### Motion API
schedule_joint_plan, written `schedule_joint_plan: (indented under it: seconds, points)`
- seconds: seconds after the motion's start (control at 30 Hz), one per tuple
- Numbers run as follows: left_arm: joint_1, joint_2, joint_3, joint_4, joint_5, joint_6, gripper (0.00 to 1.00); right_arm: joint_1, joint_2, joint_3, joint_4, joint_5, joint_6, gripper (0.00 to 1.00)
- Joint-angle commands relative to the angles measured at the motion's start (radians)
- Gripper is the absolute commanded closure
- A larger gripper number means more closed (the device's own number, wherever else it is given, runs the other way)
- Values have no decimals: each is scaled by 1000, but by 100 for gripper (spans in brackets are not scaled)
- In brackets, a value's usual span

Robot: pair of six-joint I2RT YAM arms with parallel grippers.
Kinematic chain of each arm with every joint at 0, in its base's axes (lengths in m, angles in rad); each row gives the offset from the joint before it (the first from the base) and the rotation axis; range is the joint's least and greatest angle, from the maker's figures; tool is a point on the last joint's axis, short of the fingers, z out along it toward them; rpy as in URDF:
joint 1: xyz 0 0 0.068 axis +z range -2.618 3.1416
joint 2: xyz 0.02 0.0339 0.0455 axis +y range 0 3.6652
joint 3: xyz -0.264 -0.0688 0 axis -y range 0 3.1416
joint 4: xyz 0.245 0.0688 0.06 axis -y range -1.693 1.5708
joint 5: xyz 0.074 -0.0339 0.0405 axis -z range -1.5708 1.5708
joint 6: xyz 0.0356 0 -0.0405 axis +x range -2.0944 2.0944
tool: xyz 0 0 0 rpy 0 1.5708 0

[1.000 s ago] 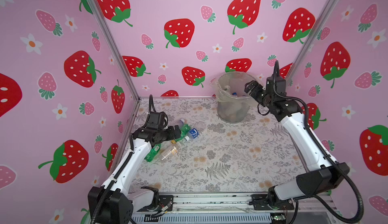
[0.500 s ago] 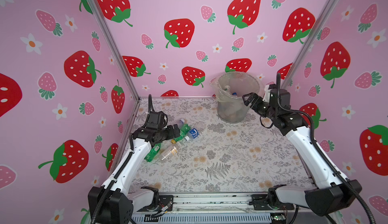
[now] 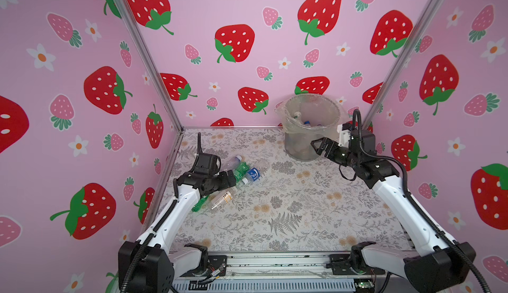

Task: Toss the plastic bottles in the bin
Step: 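Draw the right gripper back from the bin while the left gripper lowers toward the bottles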

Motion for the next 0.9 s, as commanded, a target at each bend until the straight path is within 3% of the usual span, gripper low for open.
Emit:
schedule_joint_plan:
  seconds: [0.0,0.33,0.87]
  points:
    - [4,-40,-44,16,11,-18,1,1,-27,-21,30,-20,-38,1]
    - [-23,-80,-132,36,-120,-13,1,1,-35,-75,30,-39,-50,1]
    - [-135,12,-198,152,-272,-55,1,1,-71,-115,-5,-38,-56,1]
